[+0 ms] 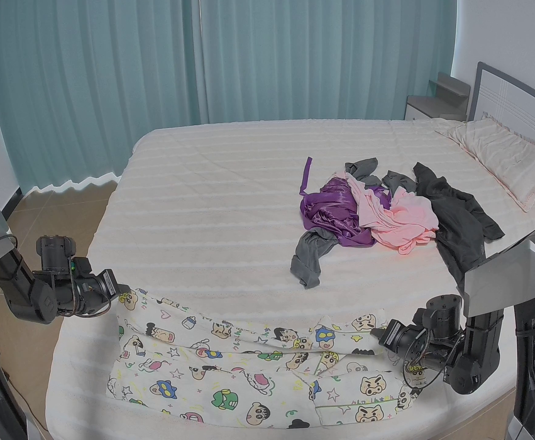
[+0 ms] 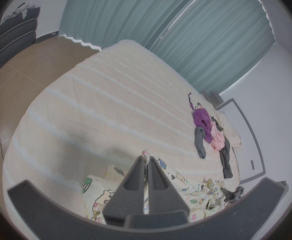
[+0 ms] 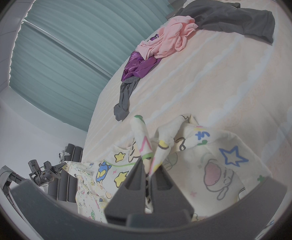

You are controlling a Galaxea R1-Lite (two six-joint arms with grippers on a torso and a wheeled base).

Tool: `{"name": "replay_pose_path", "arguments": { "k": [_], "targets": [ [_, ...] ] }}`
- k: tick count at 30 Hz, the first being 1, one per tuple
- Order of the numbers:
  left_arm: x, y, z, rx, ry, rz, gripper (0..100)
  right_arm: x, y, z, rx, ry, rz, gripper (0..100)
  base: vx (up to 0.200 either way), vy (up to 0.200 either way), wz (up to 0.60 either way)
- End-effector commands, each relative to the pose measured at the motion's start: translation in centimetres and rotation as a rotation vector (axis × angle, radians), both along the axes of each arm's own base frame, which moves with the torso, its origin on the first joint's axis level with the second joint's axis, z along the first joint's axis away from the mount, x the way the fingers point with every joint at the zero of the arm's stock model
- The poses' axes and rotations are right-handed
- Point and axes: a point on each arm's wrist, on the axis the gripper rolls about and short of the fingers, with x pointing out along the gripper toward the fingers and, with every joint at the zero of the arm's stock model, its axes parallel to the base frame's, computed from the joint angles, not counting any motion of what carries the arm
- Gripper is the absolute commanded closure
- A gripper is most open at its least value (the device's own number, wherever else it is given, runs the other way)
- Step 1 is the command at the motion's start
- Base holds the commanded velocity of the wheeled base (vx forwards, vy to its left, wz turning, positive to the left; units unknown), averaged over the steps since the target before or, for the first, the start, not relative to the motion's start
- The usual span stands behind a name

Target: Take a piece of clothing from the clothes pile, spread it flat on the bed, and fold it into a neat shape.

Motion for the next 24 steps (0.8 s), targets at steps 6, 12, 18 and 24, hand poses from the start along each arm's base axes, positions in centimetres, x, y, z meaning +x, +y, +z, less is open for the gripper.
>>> {"name": "replay_pose_path", "arguments": {
  "k": [6,12,18,24],
  "targets": [
    [0.8,0.0,0.4,-0.048,-0.131,0.04,100,0.2,0.0,0.5,0.011,-0.027,-0.003,100,0.0,0.0,0.0],
    [0.9,0.0,-0.5,-0.044,-0.16,0.041,100,0.1,0.0,0.6,0.013,-0.03,-0.003,100,0.0,0.0,0.0],
    [1.0,0.2,-1.8,-0.038,-0.166,0.049,100,0.1,-0.1,0.8,0.017,-0.03,-0.006,100,0.0,0.0,0.0],
    [0.5,0.8,-2.4,-0.04,-0.142,0.074,100,-0.5,-0.3,1.2,0.034,-0.016,-0.018,100,0.0,0.0,0.0]
  ]
}}
